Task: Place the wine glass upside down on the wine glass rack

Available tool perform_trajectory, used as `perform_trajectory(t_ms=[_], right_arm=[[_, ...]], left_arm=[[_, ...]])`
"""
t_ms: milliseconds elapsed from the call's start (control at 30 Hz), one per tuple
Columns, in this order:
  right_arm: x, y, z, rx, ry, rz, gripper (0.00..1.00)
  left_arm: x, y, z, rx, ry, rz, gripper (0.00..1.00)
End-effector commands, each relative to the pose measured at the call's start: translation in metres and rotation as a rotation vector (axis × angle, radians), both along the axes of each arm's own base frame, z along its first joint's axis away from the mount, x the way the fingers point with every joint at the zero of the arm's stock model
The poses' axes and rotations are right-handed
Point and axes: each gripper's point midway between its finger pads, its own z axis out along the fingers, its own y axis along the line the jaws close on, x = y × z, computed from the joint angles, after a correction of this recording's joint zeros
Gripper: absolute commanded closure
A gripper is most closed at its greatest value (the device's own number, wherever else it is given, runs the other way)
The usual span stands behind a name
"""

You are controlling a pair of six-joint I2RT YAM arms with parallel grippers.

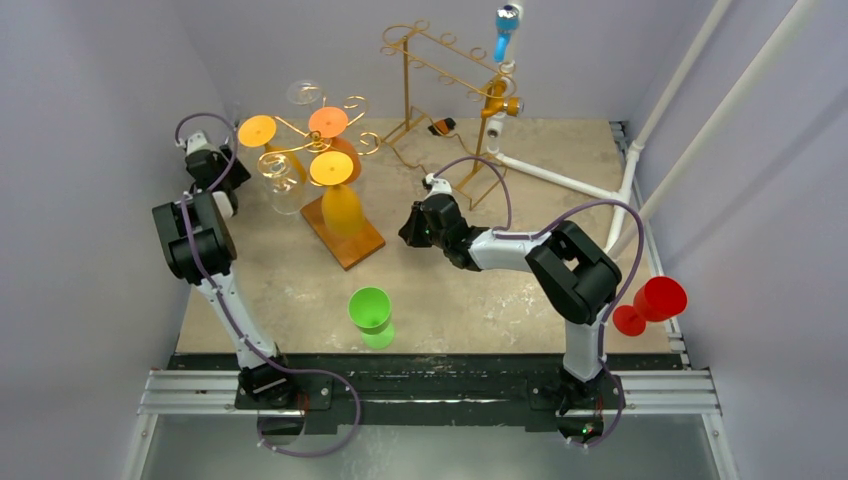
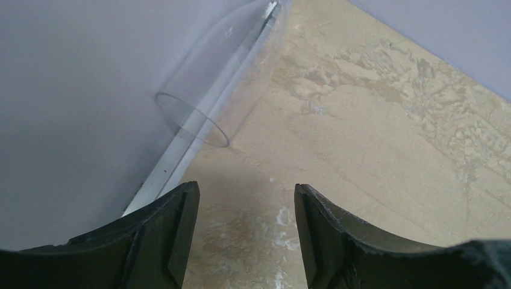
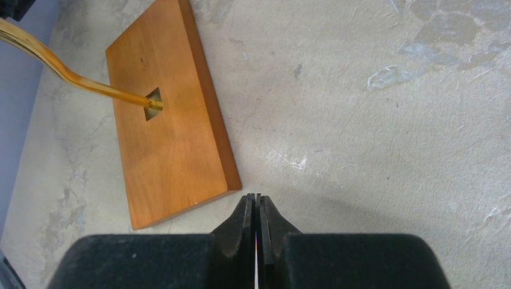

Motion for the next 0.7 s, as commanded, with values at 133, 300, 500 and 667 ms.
perform_trajectory(t_ms=[133, 300, 500, 667], right_arm=[[0.003, 0.008, 0.016, 0.036, -0.031, 0.018, 1.00], [0.003, 0.010, 0.016, 0.039, -0.029, 0.022, 1.00], [0.005, 0.010, 0.019, 0.035, -0.034, 0.020, 1.00], [0.005, 0.010, 0.023, 0.039, -0.037, 0.020, 1.00]], left_arm=[[0.032, 0.020, 0.031, 0.034, -0.119, 0.030, 0.36], [0.051, 0.018, 0.017, 0.003, -0.095, -0.008, 0.37], [0.063, 0.011, -0.001, -0.015, -0.056, -0.040, 0.39], [0.073, 0.007, -0.008, -0.019, -0.063, -0.035, 0.47]])
